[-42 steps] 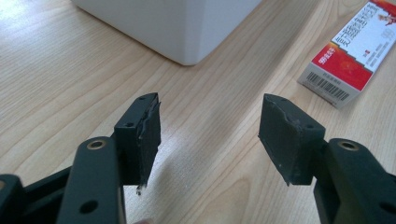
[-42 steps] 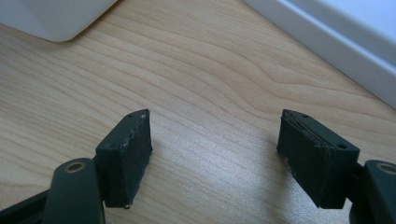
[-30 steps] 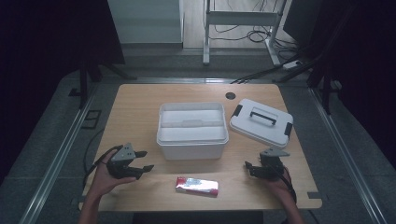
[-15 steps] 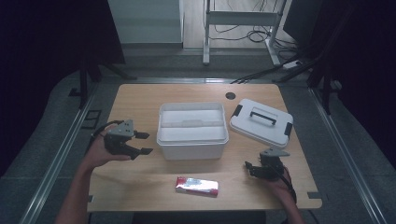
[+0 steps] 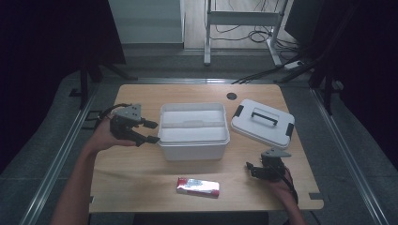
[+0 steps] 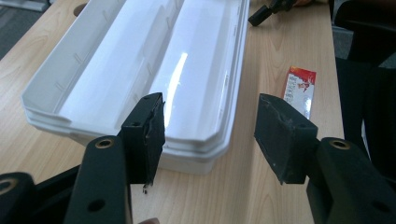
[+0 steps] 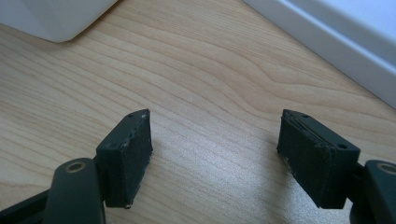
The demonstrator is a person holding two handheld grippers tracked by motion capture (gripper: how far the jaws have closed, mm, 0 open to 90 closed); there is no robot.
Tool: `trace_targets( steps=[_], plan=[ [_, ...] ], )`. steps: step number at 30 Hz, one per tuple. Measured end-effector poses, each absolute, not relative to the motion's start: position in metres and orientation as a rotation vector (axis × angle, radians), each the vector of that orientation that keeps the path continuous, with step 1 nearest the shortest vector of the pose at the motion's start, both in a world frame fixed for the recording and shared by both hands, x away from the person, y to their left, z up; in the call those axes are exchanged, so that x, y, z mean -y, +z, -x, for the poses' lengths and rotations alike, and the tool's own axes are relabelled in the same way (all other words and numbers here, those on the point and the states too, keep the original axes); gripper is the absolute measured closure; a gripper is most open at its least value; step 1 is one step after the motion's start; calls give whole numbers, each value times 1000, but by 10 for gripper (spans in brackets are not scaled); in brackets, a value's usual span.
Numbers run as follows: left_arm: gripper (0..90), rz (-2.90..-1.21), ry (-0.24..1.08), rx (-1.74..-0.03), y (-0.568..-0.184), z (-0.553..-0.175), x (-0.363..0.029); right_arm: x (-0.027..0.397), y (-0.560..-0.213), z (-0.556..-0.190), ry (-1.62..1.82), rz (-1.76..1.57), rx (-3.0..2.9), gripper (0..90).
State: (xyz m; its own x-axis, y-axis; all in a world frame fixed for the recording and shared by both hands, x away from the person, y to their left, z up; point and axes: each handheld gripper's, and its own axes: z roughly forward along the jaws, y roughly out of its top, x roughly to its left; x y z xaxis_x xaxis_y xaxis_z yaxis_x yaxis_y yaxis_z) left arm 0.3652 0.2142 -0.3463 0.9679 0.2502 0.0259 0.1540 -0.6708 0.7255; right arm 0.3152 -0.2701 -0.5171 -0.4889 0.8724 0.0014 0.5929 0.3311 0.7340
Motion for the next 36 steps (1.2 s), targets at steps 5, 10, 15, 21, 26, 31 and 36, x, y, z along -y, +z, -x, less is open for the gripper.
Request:
trace_targets(
  steps=[5,10,15,21,26,31,36],
  plan=[
    [436,-2345,143,-268,-338,-375,-205,270,-517,-315,965,-1294,-2209,255],
    [457,-2351,145,-265,-331,-384,-199,270,-517,-315,966,-1296,-2207,255],
    [491,-2345,156,-263,-327,-394,-193,270,-517,-315,966,-1292,-2207,255],
    [514,-2385,165,-235,-320,-403,-184,270,-517,-315,967,-1292,-2206,255],
    [523,-2422,168,-225,-315,-411,-176,270,-517,-315,967,-1291,-2206,255],
    [511,-2436,147,-235,-314,-419,-169,270,-517,-315,968,-1292,-2205,255],
    [515,-2457,117,-220,-312,-427,-159,270,-517,-315,968,-1292,-2205,255]
  ],
)
